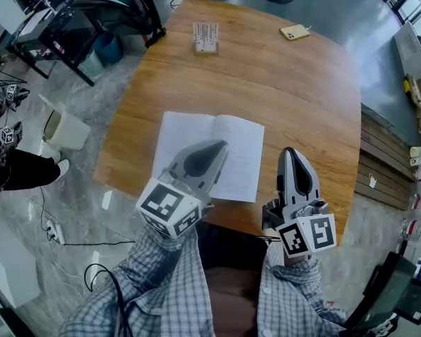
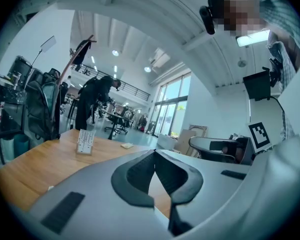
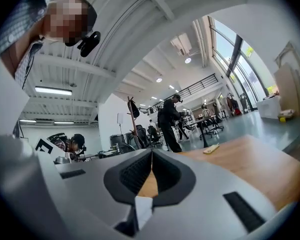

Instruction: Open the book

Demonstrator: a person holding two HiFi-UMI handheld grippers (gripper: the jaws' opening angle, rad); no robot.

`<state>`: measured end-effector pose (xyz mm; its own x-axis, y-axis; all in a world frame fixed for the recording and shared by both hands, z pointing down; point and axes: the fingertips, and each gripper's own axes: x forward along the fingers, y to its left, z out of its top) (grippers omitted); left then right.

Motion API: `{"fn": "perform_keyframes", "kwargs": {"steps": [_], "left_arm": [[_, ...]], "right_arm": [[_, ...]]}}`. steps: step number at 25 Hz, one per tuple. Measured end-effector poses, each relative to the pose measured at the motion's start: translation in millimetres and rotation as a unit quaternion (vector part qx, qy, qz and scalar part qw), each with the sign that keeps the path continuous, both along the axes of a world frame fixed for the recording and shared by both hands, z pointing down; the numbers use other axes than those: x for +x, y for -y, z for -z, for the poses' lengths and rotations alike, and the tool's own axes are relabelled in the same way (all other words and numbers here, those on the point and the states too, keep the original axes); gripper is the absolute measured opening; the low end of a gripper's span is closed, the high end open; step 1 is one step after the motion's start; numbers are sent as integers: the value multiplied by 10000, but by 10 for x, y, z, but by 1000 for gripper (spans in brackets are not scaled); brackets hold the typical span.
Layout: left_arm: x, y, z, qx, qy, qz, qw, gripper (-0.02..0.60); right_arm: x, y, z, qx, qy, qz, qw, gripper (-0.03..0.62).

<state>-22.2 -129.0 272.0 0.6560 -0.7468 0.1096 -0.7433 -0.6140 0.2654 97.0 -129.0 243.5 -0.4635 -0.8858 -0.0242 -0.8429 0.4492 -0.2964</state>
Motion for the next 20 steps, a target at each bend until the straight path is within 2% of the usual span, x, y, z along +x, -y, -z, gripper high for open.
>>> {"fn": "perform_keyframes", "kwargs": {"steps": [4,15,20], "left_arm": [[34,4,0,-31,-34,-10,10000,0],[59,-34,-21,-91,-69,-46,9999,0],[83,-62,-10,-99,-63,-77,9999,0]], "right_arm": [[18,-13,14,-45,114,18,9999,20],[-7,-63,28,-16,45,97,9999,20],[-10,-72,-22,-181,-4,137,9997,20]]}}
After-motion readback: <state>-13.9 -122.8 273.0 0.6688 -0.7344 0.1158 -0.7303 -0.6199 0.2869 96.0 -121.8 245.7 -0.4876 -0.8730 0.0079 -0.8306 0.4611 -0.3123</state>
